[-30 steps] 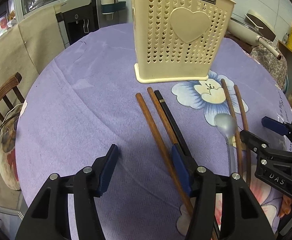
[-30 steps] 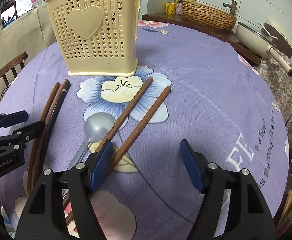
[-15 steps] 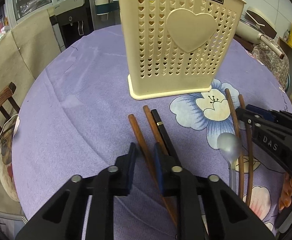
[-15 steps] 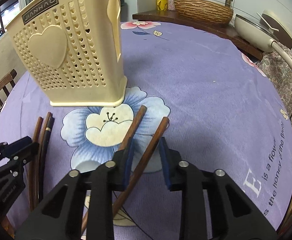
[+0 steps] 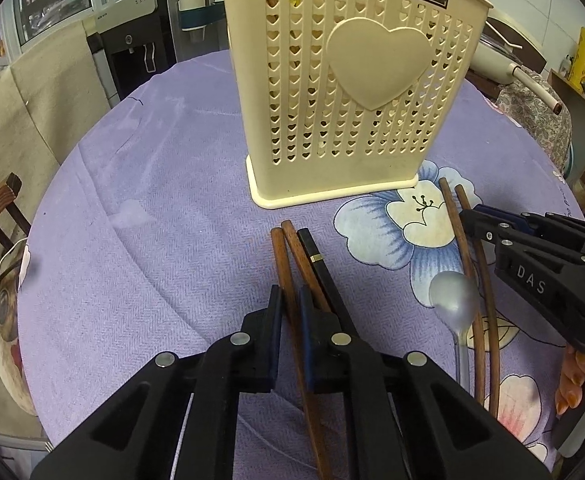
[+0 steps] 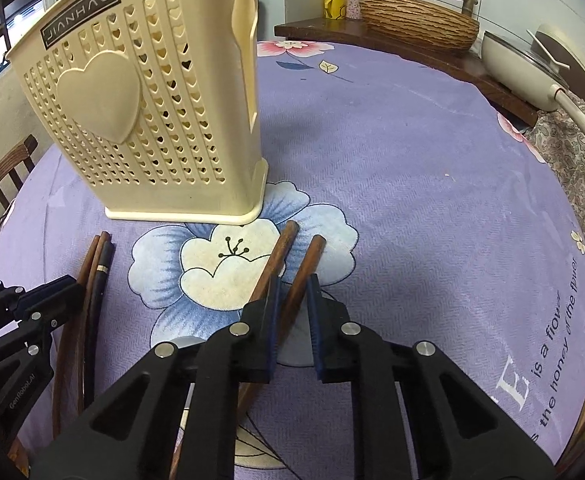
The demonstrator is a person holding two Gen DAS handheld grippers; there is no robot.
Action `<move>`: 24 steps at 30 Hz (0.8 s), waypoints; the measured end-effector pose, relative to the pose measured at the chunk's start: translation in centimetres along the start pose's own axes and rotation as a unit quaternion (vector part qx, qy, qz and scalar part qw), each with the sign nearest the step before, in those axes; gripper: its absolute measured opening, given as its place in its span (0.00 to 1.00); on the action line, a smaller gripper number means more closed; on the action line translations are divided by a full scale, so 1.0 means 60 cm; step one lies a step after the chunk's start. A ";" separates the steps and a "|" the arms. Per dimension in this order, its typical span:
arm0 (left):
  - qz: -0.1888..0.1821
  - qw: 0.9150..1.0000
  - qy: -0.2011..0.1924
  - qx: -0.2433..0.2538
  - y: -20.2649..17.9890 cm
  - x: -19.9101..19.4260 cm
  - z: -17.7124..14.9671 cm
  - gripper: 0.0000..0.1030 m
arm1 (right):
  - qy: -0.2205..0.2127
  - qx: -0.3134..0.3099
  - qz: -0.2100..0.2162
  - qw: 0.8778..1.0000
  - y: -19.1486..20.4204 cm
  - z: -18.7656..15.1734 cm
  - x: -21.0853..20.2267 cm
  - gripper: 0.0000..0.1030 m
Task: Organize utensils
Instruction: 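Lift both chopsticks and carry them above the holder with both tools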
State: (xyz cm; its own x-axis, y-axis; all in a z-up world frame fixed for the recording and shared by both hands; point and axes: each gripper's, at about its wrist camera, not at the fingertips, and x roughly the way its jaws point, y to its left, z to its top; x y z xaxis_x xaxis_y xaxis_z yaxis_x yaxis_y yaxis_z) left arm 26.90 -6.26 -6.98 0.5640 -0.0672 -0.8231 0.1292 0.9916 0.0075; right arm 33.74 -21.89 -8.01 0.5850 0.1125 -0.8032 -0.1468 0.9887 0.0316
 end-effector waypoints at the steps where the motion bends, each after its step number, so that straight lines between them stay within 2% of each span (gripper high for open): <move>1: -0.001 1.000 0.001 0.000 0.000 0.000 0.001 0.08 | 0.000 0.001 0.001 1.000 -0.001 -0.001 0.000 0.13; 6: -0.006 1.000 0.000 -0.006 0.002 0.000 0.003 0.08 | -0.001 0.019 0.013 1.000 -0.008 0.000 0.001 0.12; 10: 0.005 1.000 -0.006 0.004 -0.009 0.002 0.001 0.08 | -0.004 0.001 -0.003 1.000 0.004 0.000 0.003 0.12; 13: -0.001 1.000 -0.005 0.003 -0.010 0.003 0.003 0.08 | -0.007 0.001 -0.003 1.000 0.005 -0.003 0.002 0.12; 18: -0.023 1.000 -0.004 -0.010 -0.001 0.000 0.004 0.07 | -0.011 0.029 0.028 0.999 -0.010 -0.005 -0.002 0.10; 24: -0.055 0.997 -0.038 -0.025 0.008 -0.037 0.010 0.07 | -0.027 0.068 0.085 0.994 -0.038 -0.003 -0.021 0.09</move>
State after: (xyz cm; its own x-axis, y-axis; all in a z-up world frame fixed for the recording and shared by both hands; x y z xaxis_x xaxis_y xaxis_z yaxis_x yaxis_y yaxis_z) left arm 26.19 -5.69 -4.82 0.6093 -0.1814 -0.7719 0.1529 0.9821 -0.1101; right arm 33.22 -24.32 -7.17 0.6032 0.2799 -0.7469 -0.1396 0.9590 0.2466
